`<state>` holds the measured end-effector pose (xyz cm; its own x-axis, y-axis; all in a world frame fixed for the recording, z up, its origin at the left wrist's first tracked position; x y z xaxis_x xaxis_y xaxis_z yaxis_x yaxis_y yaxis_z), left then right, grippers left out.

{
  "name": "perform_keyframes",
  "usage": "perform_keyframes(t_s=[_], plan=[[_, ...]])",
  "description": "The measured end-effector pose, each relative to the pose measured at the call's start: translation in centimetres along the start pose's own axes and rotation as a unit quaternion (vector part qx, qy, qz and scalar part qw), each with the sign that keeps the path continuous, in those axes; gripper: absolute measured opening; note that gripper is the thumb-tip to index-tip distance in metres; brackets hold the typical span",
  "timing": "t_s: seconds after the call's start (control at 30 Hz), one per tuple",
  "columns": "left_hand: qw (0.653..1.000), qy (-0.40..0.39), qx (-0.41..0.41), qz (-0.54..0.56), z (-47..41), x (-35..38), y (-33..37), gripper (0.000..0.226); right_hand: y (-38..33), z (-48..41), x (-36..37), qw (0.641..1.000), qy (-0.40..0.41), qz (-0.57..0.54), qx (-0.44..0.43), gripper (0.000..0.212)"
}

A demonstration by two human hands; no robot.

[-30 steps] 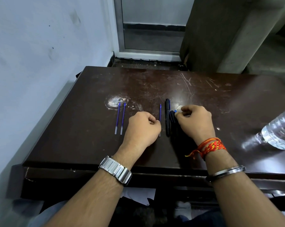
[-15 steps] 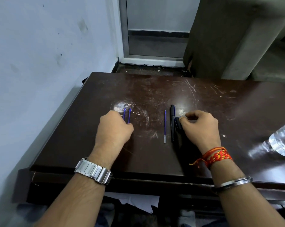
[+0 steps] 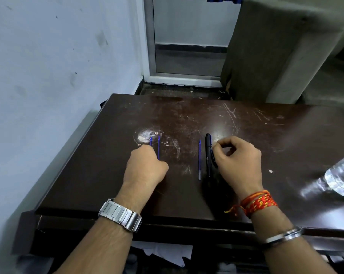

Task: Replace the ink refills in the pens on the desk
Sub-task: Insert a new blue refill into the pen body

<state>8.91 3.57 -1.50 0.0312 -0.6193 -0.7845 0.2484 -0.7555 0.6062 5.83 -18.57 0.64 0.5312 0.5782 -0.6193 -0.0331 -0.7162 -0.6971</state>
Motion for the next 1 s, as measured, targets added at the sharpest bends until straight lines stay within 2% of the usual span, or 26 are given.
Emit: perform_keyframes(t_s=[0.07,0.13,0.2,0.27,0.33,0.47,0.63,0.8,1.0], plan=[[0.999,0.016,0.028,0.033,0.3,-0.3,0.5,0.025,-0.7,0.4,0.0,0.999,0.014,-0.027,-0.016,0.011],[0.992,0.028,0.074,0.094,0.9,-0.5,1.3,0.029,-0.8,0.7,0.7,0.994,-0.023,-0.103,0.026,0.015],[0.979,0.021,0.120,0.166,1.8,-0.5,2.2,0.026,-1.0,1.4,2.3,0.959,-0.130,-0.225,0.111,0.021],[0.963,0.004,0.162,0.214,2.7,0.0,2.9,0.022,-1.4,2.3,3.6,0.914,-0.221,-0.303,0.157,0.020],[0.951,-0.012,0.191,0.242,3.1,0.6,3.1,0.019,-1.8,2.6,3.9,0.891,-0.248,-0.343,0.164,0.014],[0.936,-0.028,0.207,0.283,3.0,1.3,3.2,0.009,-1.7,2.0,3.5,0.901,-0.203,-0.350,0.157,0.015],[0.934,-0.095,0.186,0.291,2.9,2.7,2.9,0.040,-1.7,1.1,2.5,0.908,-0.089,-0.387,0.130,0.012],[0.928,-0.108,0.191,0.300,3.1,3.1,3.0,0.040,-2.4,1.4,2.0,0.911,-0.067,-0.396,0.092,0.013],[0.923,-0.093,0.208,0.310,3.4,2.9,3.3,0.035,-2.8,1.9,2.9,0.909,-0.108,-0.394,0.089,0.010]])
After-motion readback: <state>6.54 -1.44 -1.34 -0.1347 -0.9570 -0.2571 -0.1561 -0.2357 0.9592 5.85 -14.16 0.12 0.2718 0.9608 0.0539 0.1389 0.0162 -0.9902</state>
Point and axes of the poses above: each hand's wrist, its own z-axis away from the middle knuckle, its own x-axis out of the palm, y = z × x, the point moved 5 cm from there along -z, towards the middle knuckle, and after that the axes turned 6 degrees about z, right-handed, at the moved point
